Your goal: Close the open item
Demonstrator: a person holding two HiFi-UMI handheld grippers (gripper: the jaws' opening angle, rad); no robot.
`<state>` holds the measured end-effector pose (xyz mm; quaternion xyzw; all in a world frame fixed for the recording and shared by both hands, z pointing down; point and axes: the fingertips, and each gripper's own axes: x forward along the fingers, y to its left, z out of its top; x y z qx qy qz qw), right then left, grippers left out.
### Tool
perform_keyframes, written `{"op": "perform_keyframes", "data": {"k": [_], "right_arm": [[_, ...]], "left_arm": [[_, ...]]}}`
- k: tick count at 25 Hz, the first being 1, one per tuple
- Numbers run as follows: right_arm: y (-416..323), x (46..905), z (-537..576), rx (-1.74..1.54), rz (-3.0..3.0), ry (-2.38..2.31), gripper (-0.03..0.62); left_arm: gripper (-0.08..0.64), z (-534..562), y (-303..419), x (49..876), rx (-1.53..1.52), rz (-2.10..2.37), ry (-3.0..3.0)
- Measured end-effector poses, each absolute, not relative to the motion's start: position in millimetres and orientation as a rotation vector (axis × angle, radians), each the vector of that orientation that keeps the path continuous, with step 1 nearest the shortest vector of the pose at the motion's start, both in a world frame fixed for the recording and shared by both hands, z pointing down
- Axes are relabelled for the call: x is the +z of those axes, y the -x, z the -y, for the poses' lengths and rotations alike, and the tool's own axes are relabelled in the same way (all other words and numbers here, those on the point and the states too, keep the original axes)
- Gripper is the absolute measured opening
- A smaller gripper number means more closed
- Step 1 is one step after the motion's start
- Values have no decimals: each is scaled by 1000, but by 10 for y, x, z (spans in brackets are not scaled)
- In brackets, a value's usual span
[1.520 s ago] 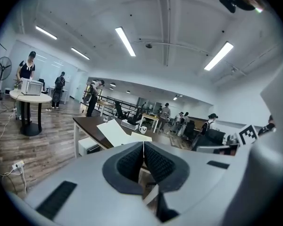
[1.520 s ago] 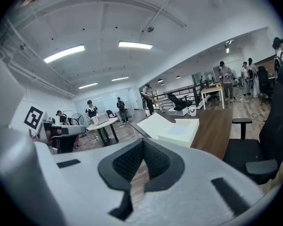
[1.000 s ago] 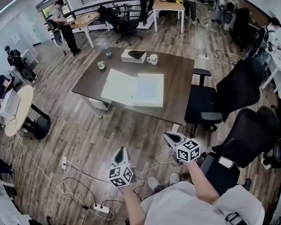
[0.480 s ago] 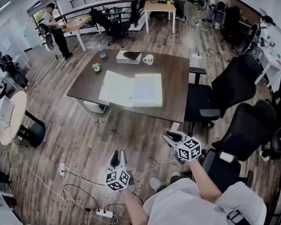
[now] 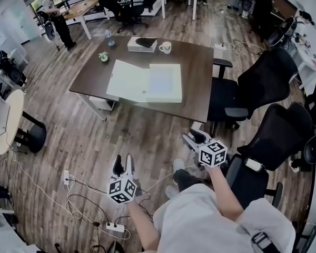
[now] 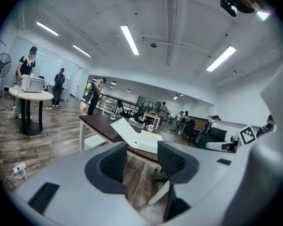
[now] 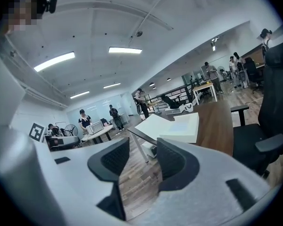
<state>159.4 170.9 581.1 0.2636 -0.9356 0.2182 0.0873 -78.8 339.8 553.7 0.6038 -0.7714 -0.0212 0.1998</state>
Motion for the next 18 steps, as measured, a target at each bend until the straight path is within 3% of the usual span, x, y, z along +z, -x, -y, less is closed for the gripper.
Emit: {"op": "perform_keyframes", "data": {"k": [18], "right_arm": [[-1061, 5866, -234, 667, 2767, -775, 218]], "left_arm": [[196, -1890, 1318, 5444, -20, 2161, -1704]]}}
